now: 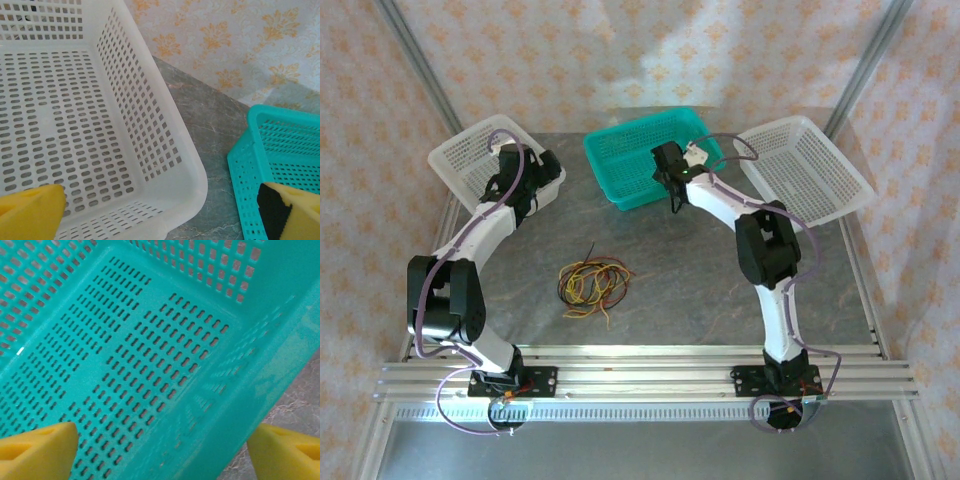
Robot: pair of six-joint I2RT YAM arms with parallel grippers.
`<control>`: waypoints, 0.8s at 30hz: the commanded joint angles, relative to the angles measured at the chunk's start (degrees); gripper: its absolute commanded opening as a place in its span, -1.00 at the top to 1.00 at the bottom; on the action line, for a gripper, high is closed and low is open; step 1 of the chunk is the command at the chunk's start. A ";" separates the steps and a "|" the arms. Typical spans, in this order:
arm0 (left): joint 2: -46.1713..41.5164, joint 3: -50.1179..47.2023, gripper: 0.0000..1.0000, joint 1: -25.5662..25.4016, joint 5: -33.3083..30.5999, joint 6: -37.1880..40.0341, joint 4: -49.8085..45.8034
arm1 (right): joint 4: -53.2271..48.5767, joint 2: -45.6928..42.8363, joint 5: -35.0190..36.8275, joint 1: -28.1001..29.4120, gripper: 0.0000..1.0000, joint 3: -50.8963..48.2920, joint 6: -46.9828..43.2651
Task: Untangle the cables
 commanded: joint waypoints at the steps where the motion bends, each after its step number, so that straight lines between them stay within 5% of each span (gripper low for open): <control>1: -0.60 -0.09 -0.99 0.27 0.57 0.97 -1.84 | -3.61 1.11 3.08 -0.10 -0.65 2.69 -0.97; 16: -0.16 -1.42 -0.99 0.79 1.71 1.85 -1.93 | -4.40 1.20 1.68 -1.07 0.14 3.11 -4.57; 24: 0.05 -1.42 -0.99 1.16 2.51 1.85 -2.02 | -2.06 -1.02 0.38 -2.61 0.29 -0.59 -10.47</control>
